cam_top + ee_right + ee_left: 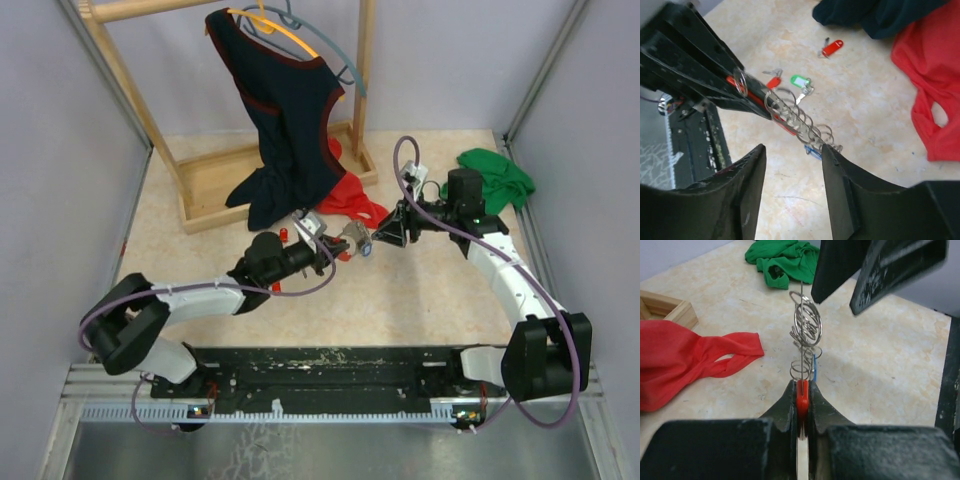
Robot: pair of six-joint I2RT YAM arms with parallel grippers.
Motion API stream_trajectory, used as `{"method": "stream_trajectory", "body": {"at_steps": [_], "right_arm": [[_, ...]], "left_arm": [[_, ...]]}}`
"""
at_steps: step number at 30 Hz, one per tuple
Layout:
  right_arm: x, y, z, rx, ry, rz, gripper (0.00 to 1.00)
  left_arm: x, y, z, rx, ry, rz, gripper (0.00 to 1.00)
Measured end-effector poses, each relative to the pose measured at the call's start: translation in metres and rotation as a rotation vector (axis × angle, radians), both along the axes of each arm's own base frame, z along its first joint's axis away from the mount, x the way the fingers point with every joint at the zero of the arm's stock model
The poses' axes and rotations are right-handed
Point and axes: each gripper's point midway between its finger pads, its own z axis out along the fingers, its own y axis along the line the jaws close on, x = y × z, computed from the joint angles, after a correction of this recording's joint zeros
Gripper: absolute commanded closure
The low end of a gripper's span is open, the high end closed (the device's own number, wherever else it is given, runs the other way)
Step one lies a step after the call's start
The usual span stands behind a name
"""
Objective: Remove the keys from the keyring
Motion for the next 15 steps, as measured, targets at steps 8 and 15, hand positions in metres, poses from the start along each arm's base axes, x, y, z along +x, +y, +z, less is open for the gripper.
{"method": "stream_trajectory", "body": {"at_steps": [8,15], "right_arm": [[-0.004,-0.006,-0.009,-0.069,-0.091,0.038,0.38],[-0.018,0.006,-0.019,-0.051,-0.161,0.125,0.38]], "left_arm": [[0.013,0.022,0.011,0.125,0.306,0.076,1.0],[0.01,0.042,0.011,0.226,0.578,0.069,1.0]]}}
